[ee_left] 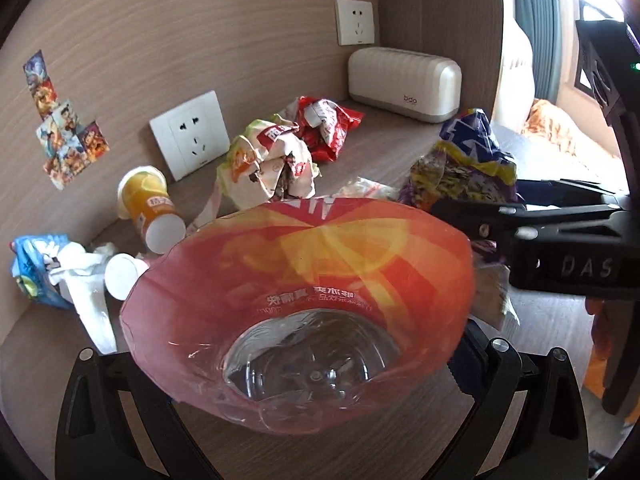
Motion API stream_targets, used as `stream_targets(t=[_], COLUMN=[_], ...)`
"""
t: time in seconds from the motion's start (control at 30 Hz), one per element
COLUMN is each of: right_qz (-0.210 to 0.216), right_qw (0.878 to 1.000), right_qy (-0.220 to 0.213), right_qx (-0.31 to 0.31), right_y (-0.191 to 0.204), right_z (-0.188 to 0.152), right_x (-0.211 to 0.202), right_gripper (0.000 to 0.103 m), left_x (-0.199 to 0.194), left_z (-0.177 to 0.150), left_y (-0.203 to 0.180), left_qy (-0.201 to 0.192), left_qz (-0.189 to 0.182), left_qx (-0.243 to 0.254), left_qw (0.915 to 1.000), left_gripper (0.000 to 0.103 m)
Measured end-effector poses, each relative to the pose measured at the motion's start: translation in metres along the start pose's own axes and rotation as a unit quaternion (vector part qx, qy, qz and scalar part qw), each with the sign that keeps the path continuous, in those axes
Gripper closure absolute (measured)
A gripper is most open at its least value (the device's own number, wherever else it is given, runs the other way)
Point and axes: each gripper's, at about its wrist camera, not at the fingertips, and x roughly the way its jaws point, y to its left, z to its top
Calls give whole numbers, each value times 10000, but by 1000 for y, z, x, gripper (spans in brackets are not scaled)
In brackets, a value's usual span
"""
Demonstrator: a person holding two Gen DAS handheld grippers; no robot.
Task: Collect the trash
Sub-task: 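Grasp the orange-rimmed plastic cup with the left tool while the right tool grasps the purple snack bag, then carry the cup and snack bag over the white bin and release both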
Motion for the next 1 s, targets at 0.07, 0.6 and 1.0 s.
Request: stream_targets(t=[0.07, 0.6, 1.0], right_qz=[240, 25, -952], right_qw=[9994, 9944, 9799], right_qy=[22, -753, -1159], right_qx=[238, 745, 1317], right_y=[-6, -19, -39], right_z=[2, -3, -61], right_x=[-4, -100, -195], right_gripper=[48, 57, 57], left_x=[-1, -60, -95], left_z=[-1, 15, 17], left_y=[1, -21, -106], left_qy=[-7, -478, -651], left_qz=[-9, -333, -1309], left_qx=[-13, 486, 1471], left_qw=[10000, 9971, 9783], left_gripper=[28, 32, 32])
